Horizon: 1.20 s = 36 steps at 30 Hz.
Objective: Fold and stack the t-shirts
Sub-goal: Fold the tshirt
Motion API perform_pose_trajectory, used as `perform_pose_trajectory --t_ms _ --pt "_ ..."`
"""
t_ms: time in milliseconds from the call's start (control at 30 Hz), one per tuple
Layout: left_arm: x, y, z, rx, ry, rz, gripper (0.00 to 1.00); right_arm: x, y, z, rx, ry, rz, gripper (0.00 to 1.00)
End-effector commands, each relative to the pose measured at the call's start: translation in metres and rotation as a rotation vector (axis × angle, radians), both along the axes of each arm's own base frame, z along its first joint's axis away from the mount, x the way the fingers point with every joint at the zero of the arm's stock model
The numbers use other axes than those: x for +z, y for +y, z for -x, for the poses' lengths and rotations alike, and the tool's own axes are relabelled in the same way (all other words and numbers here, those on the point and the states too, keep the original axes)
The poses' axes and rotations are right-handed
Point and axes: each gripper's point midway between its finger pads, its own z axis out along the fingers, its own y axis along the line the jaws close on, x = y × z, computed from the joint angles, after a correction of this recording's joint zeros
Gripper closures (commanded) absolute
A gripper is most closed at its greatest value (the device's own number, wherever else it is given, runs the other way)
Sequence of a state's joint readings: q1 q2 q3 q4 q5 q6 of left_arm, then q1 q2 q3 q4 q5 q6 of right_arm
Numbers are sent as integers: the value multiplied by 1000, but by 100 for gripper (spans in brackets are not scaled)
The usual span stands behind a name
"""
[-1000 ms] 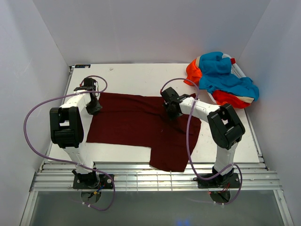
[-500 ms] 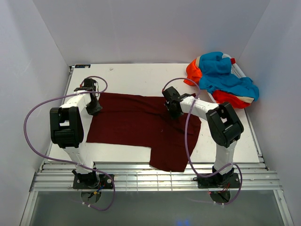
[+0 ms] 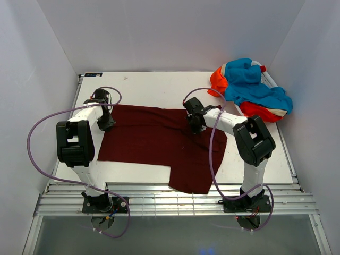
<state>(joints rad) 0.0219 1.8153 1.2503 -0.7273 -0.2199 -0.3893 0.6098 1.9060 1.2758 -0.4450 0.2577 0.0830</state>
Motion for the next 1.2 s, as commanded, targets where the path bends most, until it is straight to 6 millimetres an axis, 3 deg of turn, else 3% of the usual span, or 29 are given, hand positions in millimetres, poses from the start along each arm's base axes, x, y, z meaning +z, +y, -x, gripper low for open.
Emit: perform_pose_trajectory --t_ms 0,167,300,500,767,800,833,900,1000,1167 --pt "23 -3 -7 -13 -78 4 91 22 10 -7 12 -45 -57 92" --pt "24 -3 -8 -14 -79 6 91 53 11 -1 38 -70 -91 92" --pt "22 -3 -8 -14 -78 6 91 68 19 18 105 -35 -126 92" --pt "20 -3 -9 -12 -70 6 91 54 33 63 206 103 -209 92" --pt "16 -2 -9 -11 -59 -1 91 27 58 108 345 268 -289 89" --pt "16 -2 -9 -11 -59 -3 91 25 59 109 352 273 -282 85" --pt "16 -1 -9 -10 -59 -4 91 25 60 109 357 265 -278 74" --pt "17 1 -10 -1 -63 -15 91 29 60 101 347 222 -267 70" --pt "19 2 -13 3 -71 -22 91 54 65 86 349 125 -289 62" --pt "19 6 -20 17 -75 -42 91 76 61 58 270 4 -249 62"
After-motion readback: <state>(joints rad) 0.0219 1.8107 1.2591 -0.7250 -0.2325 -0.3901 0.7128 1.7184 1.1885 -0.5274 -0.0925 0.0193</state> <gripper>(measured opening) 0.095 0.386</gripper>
